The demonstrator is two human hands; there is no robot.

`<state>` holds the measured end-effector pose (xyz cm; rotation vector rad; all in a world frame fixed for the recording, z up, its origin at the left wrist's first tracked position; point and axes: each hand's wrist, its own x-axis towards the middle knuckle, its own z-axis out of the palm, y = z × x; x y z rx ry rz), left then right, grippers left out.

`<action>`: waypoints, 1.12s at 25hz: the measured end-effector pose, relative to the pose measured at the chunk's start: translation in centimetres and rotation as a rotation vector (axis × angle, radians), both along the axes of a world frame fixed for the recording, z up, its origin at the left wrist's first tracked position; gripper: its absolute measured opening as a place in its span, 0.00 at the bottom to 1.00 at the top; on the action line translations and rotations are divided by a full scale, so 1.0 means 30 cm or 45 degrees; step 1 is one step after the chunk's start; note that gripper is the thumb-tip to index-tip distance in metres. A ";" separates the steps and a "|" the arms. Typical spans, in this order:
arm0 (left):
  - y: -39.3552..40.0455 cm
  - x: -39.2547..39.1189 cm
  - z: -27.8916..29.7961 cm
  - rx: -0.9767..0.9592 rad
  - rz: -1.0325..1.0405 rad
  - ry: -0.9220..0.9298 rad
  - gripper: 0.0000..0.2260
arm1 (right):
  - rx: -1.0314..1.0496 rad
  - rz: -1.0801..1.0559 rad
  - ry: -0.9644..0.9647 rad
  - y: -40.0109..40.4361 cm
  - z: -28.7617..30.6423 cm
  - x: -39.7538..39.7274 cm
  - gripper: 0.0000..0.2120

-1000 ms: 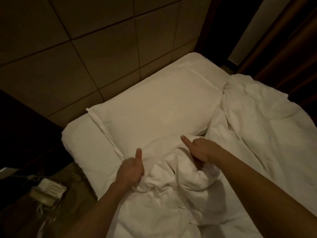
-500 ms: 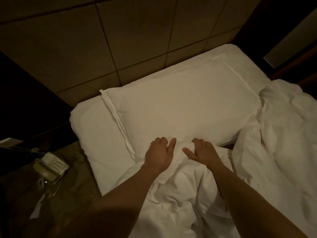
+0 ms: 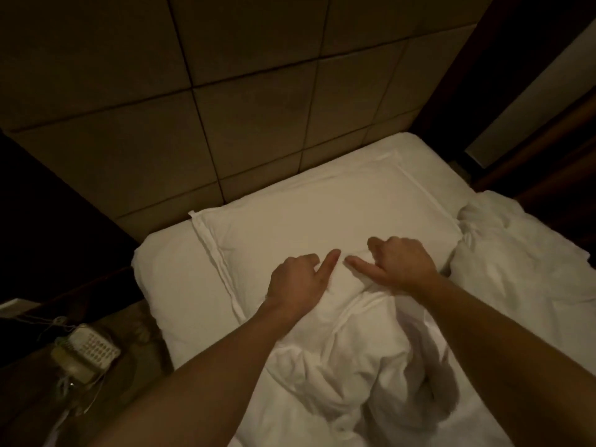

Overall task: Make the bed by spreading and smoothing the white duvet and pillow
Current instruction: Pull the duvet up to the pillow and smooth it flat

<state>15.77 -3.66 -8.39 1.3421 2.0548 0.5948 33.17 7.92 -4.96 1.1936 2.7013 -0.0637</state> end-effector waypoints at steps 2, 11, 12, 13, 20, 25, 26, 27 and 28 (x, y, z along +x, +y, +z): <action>0.080 -0.073 0.144 0.133 0.077 0.097 0.35 | 0.181 0.152 0.043 0.133 0.202 -0.118 0.45; -0.001 -0.306 0.110 -0.035 0.418 0.146 0.41 | 0.142 0.323 0.315 0.147 0.180 -0.470 0.28; -0.043 -0.324 0.045 -0.237 0.404 0.091 0.42 | -0.094 0.261 0.198 0.096 0.110 -0.482 0.28; -0.076 -0.345 -0.013 -0.375 0.405 0.053 0.42 | -0.297 0.207 0.138 0.053 0.052 -0.482 0.28; 0.134 -0.330 -0.034 0.164 0.356 -0.095 0.24 | -0.212 -0.146 0.362 0.180 -0.008 -0.145 0.32; 0.441 -0.136 -0.017 0.002 -0.077 0.004 0.33 | -0.176 -0.119 0.103 0.280 -0.058 0.033 0.32; 0.488 -0.112 -0.040 -0.069 -0.073 -0.061 0.34 | -0.228 -0.196 0.176 0.305 -0.074 0.049 0.31; 0.526 -0.103 -0.066 -0.154 -0.019 -0.126 0.36 | -0.317 -0.332 0.294 0.332 -0.092 0.066 0.30; 0.557 -0.104 -0.096 -0.242 0.055 -0.158 0.37 | -0.418 -0.504 0.429 0.364 -0.118 0.092 0.30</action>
